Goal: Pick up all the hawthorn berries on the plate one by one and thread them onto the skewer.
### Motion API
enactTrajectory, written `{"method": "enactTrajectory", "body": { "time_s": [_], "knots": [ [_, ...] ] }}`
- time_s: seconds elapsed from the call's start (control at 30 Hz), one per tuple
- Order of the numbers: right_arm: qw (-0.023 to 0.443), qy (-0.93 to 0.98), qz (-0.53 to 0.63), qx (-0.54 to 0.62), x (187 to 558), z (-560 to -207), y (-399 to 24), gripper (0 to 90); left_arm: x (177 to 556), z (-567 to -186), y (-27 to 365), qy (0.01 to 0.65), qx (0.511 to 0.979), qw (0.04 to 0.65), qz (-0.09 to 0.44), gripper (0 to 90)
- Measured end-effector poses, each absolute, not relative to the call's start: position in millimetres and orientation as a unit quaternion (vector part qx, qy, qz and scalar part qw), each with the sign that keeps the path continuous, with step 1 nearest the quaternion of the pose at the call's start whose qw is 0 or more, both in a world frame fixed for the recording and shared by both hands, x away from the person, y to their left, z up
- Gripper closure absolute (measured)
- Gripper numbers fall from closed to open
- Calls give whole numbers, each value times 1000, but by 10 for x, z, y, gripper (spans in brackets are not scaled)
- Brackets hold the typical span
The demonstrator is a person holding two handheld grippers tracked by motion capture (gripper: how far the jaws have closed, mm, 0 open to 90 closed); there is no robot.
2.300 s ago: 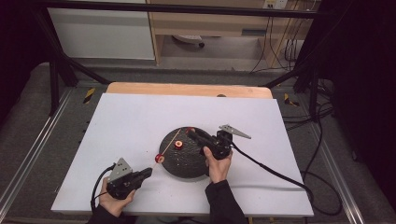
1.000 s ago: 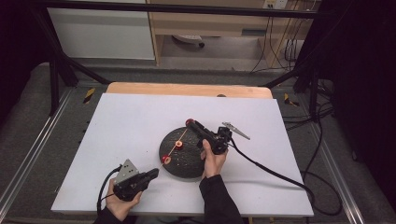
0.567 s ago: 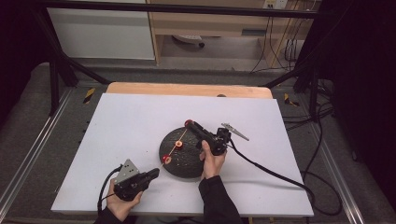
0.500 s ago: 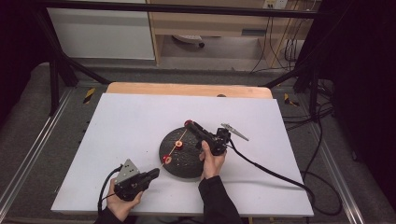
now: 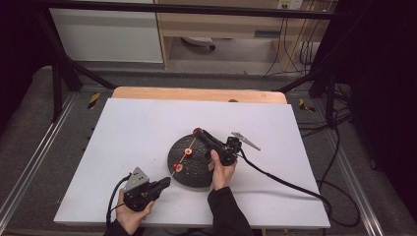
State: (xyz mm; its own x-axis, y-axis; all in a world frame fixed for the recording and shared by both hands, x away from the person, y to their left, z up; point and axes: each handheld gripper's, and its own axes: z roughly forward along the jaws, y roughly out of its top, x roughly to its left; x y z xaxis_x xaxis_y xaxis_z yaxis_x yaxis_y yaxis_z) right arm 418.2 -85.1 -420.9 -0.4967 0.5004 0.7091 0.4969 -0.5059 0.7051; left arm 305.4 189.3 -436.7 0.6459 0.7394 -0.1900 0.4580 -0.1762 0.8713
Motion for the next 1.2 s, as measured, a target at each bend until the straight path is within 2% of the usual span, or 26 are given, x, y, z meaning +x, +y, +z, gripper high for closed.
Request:
{"method": "enactTrajectory", "body": {
  "time_s": [0.77,1.2],
  "knots": [
    [-40,493,703,511,4123,-4246,-824,618,3059,-4321,1830,403,751,501,152,885],
    [-59,513,690,508,4051,-4301,-792,618,3226,-4214,1672,406,749,501,155,885]
  ]
}}
